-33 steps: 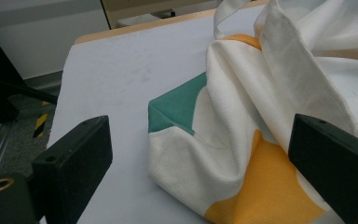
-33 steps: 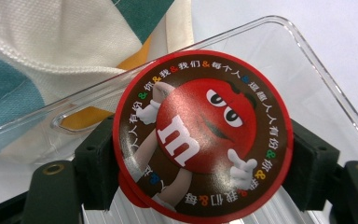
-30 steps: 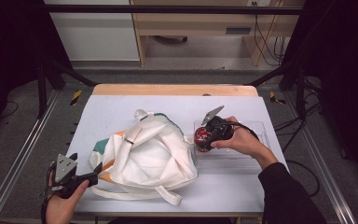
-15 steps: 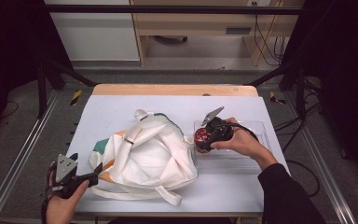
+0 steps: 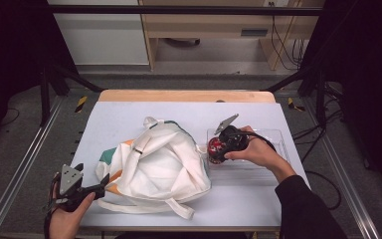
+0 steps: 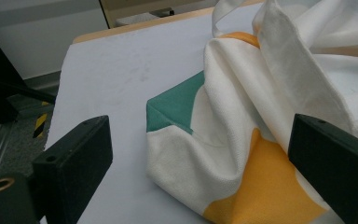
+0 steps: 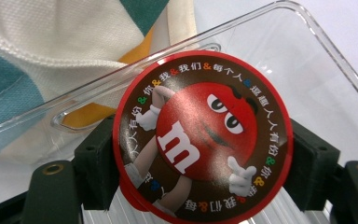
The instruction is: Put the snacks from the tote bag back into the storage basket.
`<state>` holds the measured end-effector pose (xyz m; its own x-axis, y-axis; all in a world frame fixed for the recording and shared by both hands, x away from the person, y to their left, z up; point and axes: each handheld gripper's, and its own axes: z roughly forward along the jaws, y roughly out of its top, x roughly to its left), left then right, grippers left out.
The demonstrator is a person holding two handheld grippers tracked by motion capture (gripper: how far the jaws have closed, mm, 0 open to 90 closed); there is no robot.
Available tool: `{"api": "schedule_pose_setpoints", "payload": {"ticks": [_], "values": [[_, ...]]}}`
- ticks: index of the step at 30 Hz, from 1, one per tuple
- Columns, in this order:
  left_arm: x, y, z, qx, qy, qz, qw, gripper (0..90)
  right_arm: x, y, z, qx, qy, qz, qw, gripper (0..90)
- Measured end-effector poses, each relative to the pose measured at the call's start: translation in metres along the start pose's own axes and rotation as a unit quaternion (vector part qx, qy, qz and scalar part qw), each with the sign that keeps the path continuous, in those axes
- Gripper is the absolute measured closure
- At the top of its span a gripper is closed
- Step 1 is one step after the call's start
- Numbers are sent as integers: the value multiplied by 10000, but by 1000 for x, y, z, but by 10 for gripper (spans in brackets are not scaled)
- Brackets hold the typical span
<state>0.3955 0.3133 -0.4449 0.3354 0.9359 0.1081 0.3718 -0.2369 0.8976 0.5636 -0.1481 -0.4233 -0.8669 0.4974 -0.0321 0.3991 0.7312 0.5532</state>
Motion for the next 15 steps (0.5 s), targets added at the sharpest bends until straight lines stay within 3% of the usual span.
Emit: {"api": "schedule_pose_setpoints", "payload": {"ticks": [11,15], "values": [[0,0,0,10,-13,9,10000,63,2,-1,-1,93,5,56,9999,251],[0,0,0,22,-14,11,10000,63,2,0,-3,121,41,84,9999,211]]}}
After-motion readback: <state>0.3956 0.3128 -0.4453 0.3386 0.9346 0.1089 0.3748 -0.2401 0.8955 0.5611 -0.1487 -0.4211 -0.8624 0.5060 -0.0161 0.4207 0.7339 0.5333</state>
